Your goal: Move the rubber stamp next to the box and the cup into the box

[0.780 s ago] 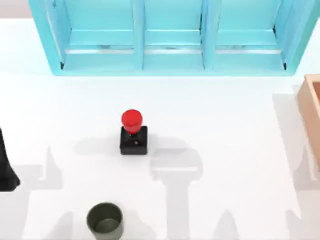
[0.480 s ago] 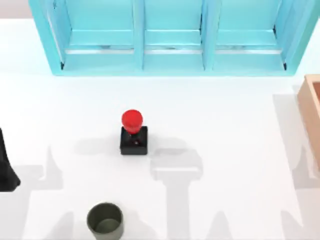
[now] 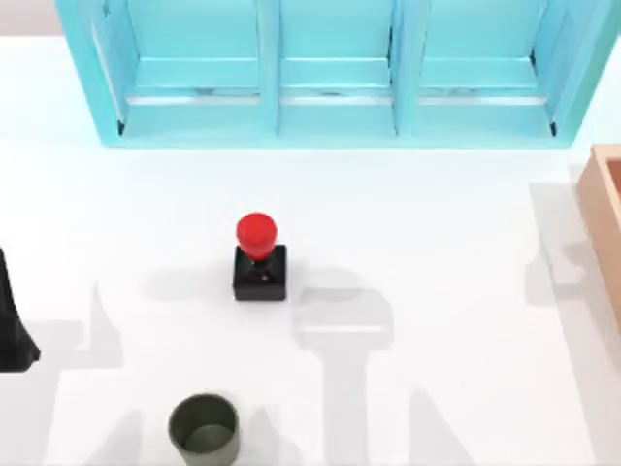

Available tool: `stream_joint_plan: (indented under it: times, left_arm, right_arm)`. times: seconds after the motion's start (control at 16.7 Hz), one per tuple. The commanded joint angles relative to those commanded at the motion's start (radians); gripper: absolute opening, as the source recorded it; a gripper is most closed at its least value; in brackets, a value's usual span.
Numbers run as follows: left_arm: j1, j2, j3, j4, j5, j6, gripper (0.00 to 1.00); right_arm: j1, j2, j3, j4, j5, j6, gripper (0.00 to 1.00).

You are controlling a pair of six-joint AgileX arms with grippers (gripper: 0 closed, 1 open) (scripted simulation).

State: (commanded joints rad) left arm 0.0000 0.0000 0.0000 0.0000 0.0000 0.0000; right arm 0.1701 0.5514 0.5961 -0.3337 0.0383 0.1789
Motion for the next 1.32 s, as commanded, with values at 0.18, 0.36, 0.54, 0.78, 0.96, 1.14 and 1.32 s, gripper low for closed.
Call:
stream_joint_plan:
  times: [0.18, 0.36, 0.54, 0.78, 0.96, 1.14, 1.32]
  left_arm:
    - [0.000, 0.000, 0.000, 0.000, 0.000, 0.000, 1.00]
    - [0.000, 0.000, 0.000, 0.000, 0.000, 0.000, 1.00]
    - [0.000, 0.000, 0.000, 0.000, 0.000, 0.000, 1.00]
    - [0.000, 0.000, 0.000, 0.000, 0.000, 0.000, 1.00]
    - [0.000, 0.000, 0.000, 0.000, 0.000, 0.000, 1.00]
    - [0.000, 0.000, 0.000, 0.000, 0.000, 0.000, 1.00]
    - [0.000, 0.000, 0.000, 0.000, 0.000, 0.000, 1.00]
  right_arm:
    - [0.089, 0.281, 0.303, -0.172, 0.018, 0.091, 1.00]
    - [0.186, 0.589, 0.634, -0.359, 0.038, 0.191, 1.00]
    - [0.287, 0.907, 0.975, -0.554, 0.057, 0.295, 1.00]
    - [0.420, 1.319, 1.417, -0.807, 0.081, 0.429, 1.00]
    - [0.511, 1.600, 1.720, -0.979, 0.097, 0.520, 1.00]
    - [0.588, 1.837, 1.975, -1.125, 0.109, 0.596, 1.00]
    - [0.647, 2.017, 2.169, -1.235, 0.119, 0.654, 1.00]
